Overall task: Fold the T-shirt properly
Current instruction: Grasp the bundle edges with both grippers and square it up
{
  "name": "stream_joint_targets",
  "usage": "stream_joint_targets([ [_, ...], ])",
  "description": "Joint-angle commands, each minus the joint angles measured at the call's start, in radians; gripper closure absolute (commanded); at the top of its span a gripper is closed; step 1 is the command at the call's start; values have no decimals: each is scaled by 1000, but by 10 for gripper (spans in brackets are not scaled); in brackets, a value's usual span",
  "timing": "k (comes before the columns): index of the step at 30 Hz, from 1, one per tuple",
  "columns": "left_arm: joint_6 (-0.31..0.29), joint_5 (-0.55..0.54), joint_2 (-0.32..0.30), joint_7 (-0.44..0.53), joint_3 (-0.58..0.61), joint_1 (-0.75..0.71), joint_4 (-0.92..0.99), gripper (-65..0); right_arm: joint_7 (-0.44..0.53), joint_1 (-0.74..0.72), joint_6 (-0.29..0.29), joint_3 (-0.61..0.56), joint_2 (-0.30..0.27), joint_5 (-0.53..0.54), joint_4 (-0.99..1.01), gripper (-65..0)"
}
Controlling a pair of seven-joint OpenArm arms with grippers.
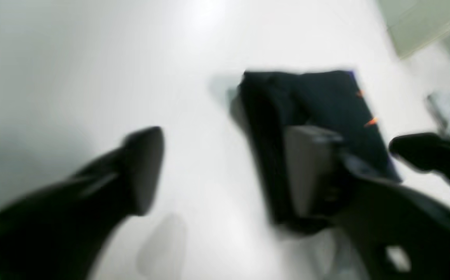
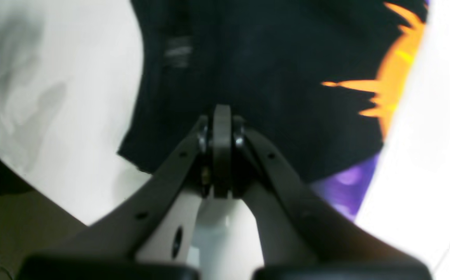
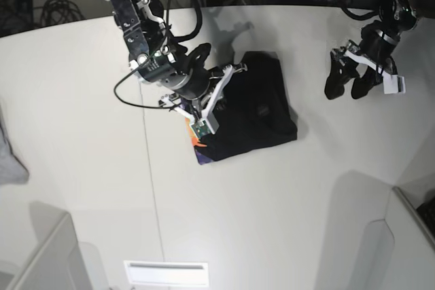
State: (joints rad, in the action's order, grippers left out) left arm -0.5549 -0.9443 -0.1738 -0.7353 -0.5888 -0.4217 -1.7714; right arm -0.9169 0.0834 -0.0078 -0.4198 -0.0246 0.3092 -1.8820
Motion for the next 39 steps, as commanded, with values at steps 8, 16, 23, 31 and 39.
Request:
stream_joint_targets([
  [8,-14,-9,61,-106,-3,122,86,-602,22,29,9,123,-7,6,-67,0],
  [16,26,-8,75,-103,148,195,193,-602,22,42,9,138,-50,6,-74,0],
  [23,88,-8,81,-102,168,235,268,-601,22,43,9,138,-51,6,-74,0],
  [31,134,-6,78,-102,266,280,293,-601,22,42,10,138,-51,6,-74,0],
  [39,134,-6,79,-102,273,315,380,-599,22,42,10,138,-51,6,-74,0],
])
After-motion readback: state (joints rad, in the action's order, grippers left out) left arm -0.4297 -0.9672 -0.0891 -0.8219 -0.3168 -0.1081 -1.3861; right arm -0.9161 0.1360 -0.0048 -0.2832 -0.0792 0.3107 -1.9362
